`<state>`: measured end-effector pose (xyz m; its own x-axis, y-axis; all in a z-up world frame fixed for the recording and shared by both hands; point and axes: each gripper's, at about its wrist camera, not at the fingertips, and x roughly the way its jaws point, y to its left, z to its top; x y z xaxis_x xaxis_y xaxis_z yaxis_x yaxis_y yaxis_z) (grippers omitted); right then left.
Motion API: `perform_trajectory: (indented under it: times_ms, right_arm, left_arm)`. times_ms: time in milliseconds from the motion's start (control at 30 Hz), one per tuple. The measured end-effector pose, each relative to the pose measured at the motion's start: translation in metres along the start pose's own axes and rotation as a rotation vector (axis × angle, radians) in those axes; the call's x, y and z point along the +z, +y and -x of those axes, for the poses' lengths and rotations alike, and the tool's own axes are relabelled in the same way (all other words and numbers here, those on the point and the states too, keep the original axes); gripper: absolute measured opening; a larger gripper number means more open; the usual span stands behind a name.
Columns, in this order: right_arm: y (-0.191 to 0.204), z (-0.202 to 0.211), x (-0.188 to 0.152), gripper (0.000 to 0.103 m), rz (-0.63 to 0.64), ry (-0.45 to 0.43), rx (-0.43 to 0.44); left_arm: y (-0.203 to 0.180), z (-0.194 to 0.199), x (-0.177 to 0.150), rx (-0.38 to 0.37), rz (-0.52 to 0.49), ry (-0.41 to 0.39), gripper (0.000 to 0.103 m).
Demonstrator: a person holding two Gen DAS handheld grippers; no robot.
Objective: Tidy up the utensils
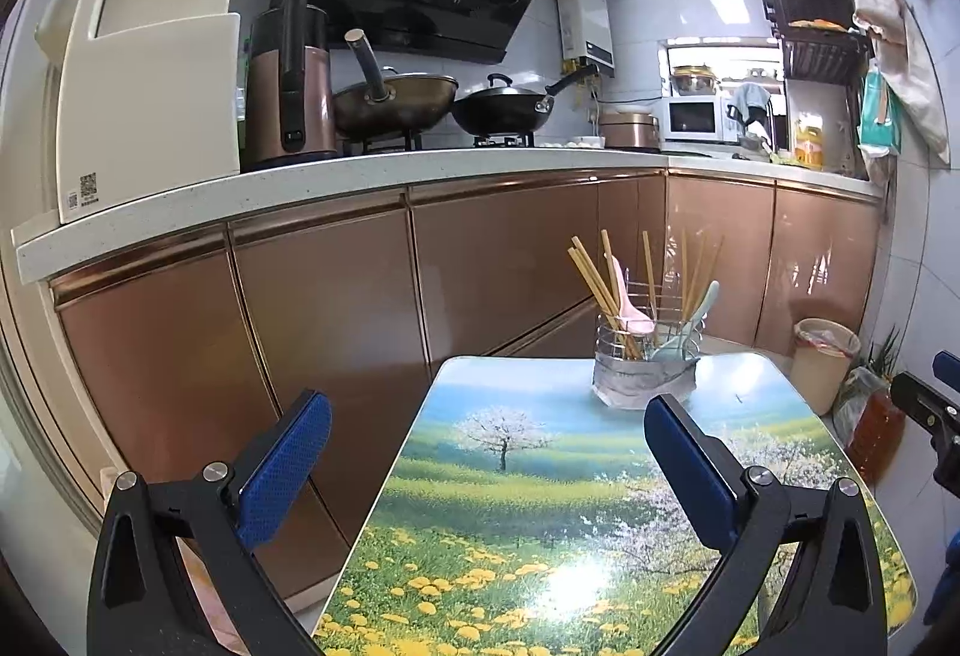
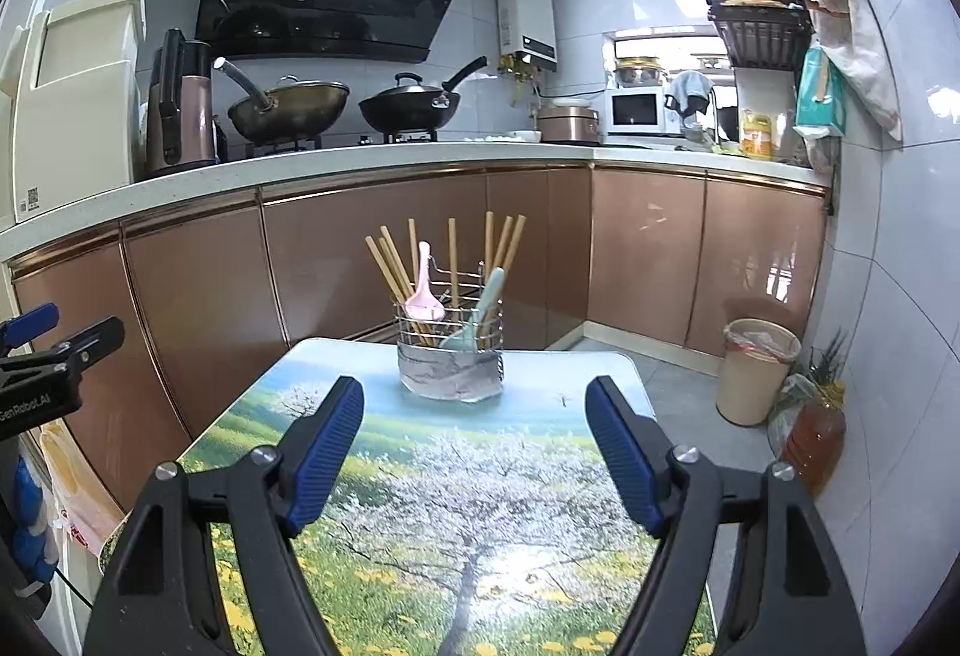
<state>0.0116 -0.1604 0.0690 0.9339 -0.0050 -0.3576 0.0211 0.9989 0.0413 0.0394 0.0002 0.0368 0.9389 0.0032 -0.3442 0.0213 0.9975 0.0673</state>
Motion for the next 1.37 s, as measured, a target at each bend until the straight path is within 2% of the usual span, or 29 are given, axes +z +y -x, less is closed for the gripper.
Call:
perform_trajectory:
  times_ms: [633,1367]
  right_arm:
    - [-0.006,0.016,-0.01,0.076,0.002,-0.009,-0.032]
    - [-0.009,0.018,-0.01,0.076,-0.002,-0.018,-0.049]
  left_arm:
    - [0.001,0.023,-0.008,-0.019,0.008,-0.018,0.103]
    - [-0.003,0.024,-0.008,-0.039,0.012,-0.003,0.103]
